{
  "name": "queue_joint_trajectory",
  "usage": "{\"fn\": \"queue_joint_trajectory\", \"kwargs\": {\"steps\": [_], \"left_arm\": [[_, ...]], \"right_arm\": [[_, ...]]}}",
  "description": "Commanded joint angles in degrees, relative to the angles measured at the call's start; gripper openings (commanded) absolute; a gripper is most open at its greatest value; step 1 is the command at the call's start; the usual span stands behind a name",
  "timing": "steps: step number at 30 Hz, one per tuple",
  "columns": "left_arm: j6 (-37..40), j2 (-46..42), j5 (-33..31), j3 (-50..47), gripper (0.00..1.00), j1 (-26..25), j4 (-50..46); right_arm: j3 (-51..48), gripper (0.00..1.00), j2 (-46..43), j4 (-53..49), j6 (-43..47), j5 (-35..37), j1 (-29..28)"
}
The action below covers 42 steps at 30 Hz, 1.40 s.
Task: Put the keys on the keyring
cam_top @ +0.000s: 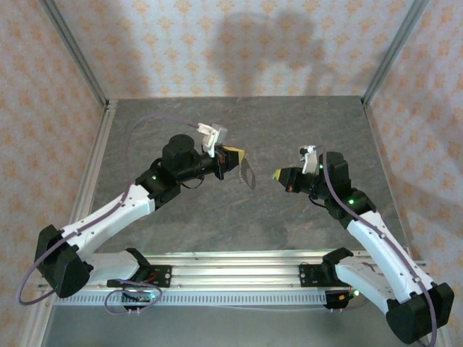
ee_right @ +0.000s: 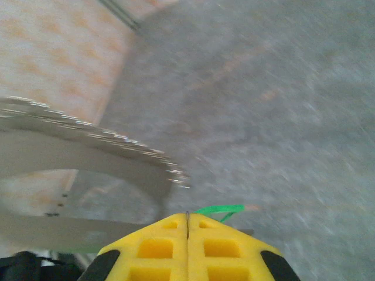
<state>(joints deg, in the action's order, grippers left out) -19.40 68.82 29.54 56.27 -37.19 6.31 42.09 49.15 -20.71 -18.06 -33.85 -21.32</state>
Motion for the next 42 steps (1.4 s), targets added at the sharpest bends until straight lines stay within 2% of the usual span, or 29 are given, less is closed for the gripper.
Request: {"fn": "queue_joint_trajectory", "kwargs": {"steps": [1,9,17,23,30,36,42], "left_arm": [[0.08,-2.11,-1.41,-0.76,0.0,-0.43,1.75],[-1.23,-2.38,-1.33,-0.81,0.0,-0.43,2.57],[-1.93,-2.05,-1.27,-0.5,0.0,-0.43,3.27],[-2.31,-1.51,-1.07,-0.2,0.0,-0.43,3.7],[-2.55,-1.58,-0.89,-0.62,0.0,-0.43,4.2],[-2.95,-1.9,-0.8,-1.21,0.0,-0.43,4.77],[-3.19,-2.11,-0.8,-1.49,0.0,-0.43,5.21]], "right_arm": [[-2.32,0.0,1.2,-7.74,-1.09,8.56,0.23],[-3.67,0.0,11.24,-10.87,-1.29,15.3,-0.32],[-1.85,0.0,25.65,-6.66,-0.94,17.0,-2.43],[1.04,0.0,32.49,-4.37,-0.59,18.58,-4.08],[1.86,0.0,35.53,-2.96,-0.88,18.89,-4.08],[2.23,0.16,33.53,-3.15,-2.33,19.83,-4.11],[2.39,0.19,30.54,-4.24,-4.46,21.92,-4.1]]}}
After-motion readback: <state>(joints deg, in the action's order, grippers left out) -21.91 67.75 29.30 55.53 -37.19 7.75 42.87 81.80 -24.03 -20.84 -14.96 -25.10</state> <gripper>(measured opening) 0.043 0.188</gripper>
